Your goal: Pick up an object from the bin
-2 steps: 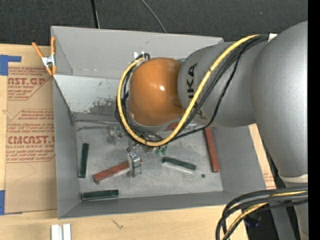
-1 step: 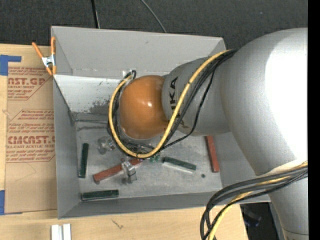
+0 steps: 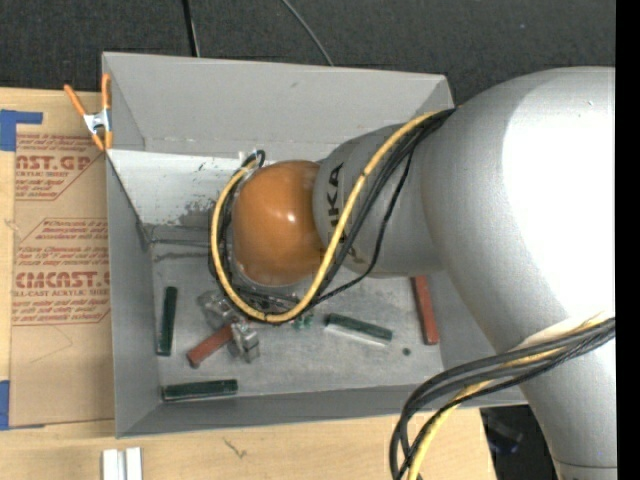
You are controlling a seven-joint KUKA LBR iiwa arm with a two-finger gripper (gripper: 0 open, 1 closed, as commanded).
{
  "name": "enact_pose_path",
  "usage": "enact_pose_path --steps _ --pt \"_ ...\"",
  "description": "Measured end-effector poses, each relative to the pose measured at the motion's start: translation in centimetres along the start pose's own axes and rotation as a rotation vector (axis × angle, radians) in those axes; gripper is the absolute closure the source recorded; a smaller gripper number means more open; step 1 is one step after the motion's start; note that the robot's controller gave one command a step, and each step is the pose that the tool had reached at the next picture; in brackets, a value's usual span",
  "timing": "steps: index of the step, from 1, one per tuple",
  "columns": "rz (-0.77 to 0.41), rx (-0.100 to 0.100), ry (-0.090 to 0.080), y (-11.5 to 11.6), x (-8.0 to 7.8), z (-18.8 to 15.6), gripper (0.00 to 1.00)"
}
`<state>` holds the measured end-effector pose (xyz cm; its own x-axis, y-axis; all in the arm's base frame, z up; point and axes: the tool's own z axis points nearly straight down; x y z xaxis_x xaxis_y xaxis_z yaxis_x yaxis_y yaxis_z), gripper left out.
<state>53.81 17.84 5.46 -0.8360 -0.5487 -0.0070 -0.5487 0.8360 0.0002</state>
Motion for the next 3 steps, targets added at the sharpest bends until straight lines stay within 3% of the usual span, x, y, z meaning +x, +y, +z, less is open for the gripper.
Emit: enact_pose_path --steps 3 --pt "-0.004 0.0 0.006 0.1 0.3 -2.7 1.0"
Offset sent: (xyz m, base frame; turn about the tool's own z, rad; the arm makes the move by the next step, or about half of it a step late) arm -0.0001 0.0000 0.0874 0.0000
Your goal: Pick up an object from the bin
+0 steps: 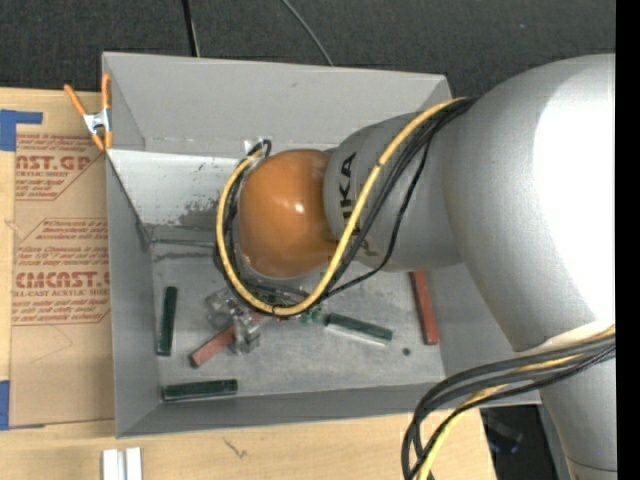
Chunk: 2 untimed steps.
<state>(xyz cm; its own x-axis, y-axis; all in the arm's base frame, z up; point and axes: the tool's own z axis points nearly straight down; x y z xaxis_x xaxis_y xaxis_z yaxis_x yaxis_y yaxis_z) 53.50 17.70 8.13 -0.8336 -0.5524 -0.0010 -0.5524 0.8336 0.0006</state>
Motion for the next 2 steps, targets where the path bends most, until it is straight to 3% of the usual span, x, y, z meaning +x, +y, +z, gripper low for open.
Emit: enact_pose_path --steps 2 --pt "0.0 0.001 -0.002 0.03 -0.15 -2.23 1.0"
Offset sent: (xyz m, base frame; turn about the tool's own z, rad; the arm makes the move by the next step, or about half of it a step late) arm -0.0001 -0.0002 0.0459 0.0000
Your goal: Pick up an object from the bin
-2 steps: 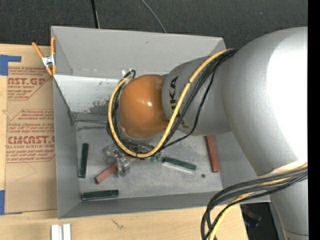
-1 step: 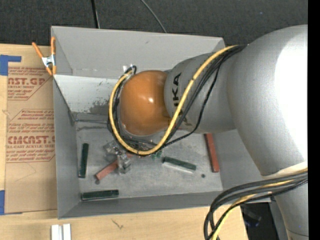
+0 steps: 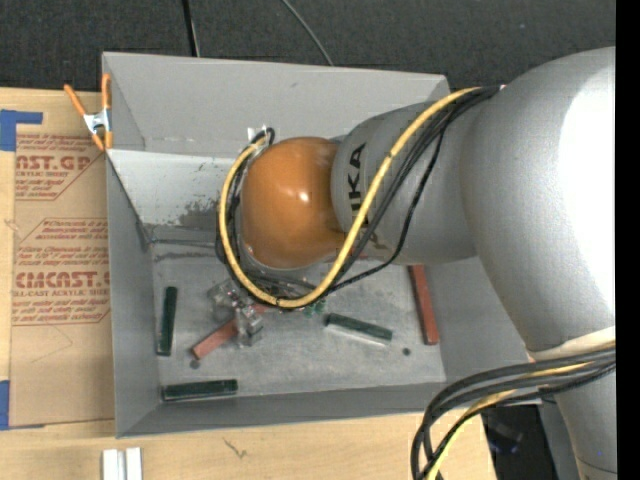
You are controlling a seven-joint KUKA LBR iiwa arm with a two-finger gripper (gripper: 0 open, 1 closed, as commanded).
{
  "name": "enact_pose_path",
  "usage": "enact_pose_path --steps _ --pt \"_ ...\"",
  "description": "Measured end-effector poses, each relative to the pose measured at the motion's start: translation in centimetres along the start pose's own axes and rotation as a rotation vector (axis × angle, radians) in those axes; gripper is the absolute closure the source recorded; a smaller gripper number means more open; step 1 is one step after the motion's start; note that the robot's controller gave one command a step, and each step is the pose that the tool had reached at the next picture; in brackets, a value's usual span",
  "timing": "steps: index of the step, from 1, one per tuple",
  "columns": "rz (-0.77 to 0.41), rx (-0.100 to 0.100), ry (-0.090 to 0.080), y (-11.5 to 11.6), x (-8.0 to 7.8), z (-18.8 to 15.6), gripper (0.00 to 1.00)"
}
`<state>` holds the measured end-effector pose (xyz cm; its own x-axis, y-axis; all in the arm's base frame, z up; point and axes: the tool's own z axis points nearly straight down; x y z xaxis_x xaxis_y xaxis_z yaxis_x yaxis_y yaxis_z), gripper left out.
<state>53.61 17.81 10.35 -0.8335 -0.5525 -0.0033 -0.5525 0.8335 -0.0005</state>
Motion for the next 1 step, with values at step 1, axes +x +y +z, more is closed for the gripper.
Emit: enact_pose_path --steps 1 --pt "0.0 -0.003 0.009 0.08 0.19 -1.29 1.0"
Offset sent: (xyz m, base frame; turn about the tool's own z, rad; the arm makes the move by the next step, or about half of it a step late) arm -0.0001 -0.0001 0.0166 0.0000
